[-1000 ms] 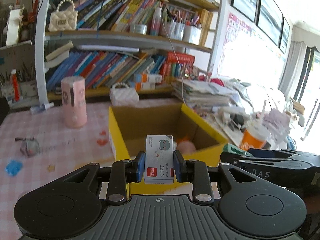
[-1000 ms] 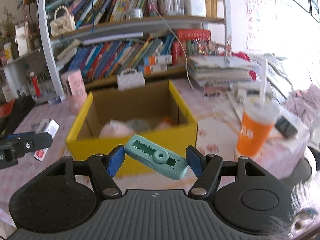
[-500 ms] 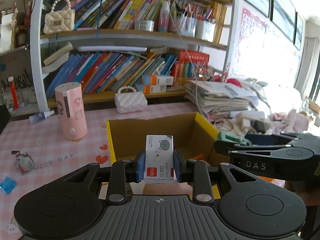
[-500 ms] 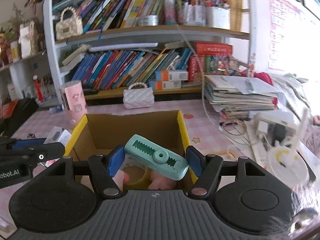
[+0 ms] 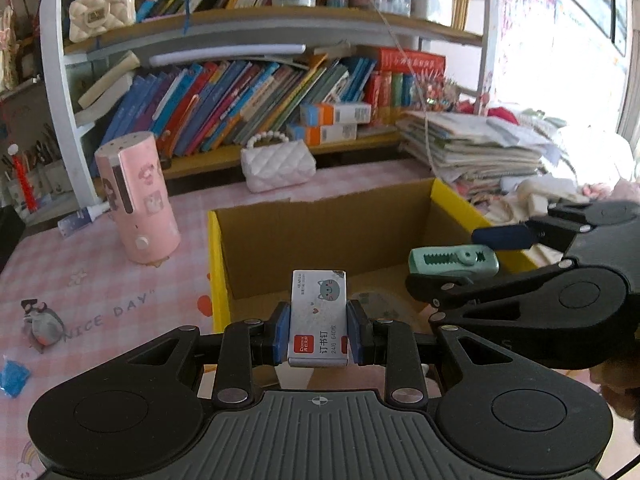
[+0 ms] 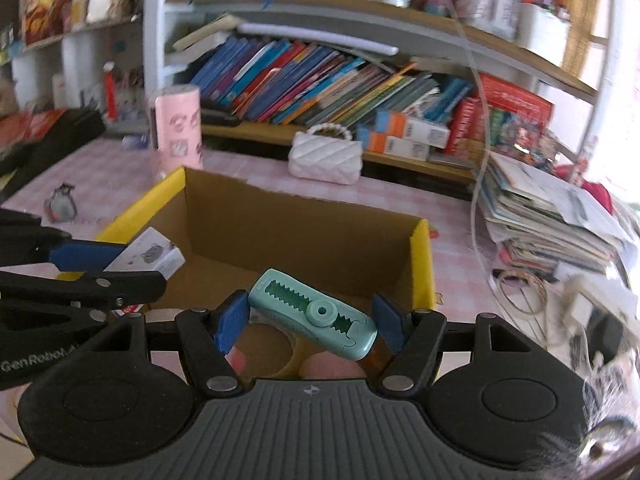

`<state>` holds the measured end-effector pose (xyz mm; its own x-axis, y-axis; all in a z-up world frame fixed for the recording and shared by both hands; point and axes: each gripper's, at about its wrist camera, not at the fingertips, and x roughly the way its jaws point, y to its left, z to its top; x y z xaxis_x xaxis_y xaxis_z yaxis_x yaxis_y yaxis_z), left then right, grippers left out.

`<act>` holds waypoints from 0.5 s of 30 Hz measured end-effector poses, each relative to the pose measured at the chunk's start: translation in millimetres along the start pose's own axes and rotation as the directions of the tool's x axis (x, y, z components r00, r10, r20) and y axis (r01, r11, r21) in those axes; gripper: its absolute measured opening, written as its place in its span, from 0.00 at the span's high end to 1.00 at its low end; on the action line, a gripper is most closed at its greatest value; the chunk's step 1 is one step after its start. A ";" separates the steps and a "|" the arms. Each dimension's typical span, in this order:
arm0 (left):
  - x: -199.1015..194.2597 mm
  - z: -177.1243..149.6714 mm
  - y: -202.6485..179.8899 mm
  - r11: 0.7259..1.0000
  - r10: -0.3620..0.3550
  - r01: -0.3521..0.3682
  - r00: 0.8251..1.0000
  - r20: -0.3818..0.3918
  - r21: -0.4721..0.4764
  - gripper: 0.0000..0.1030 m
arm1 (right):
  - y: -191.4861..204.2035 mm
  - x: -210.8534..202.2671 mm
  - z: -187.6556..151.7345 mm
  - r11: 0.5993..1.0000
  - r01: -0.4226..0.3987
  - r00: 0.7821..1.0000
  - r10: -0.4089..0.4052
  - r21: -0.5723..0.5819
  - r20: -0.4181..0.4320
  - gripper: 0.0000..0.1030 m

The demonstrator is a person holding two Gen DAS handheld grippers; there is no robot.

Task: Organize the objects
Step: 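Lower the medicine box and stapler into the box and open both tools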

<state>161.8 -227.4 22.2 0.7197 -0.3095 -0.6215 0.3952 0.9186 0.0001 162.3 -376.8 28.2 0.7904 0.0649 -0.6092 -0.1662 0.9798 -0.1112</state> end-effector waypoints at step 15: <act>20.6 -2.8 -3.6 0.999 0.037 -0.036 0.999 -0.039 0.027 0.73 | 1.3 41.7 2.4 0.987 -0.077 0.991 0.059 -0.143 -0.120 0.37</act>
<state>173.6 -236.3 7.2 0.7112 -0.2651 -0.6511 0.3837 0.9224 0.0436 196.4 -372.4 4.5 0.7024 0.0998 -0.7048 -0.3090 0.9347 -0.1755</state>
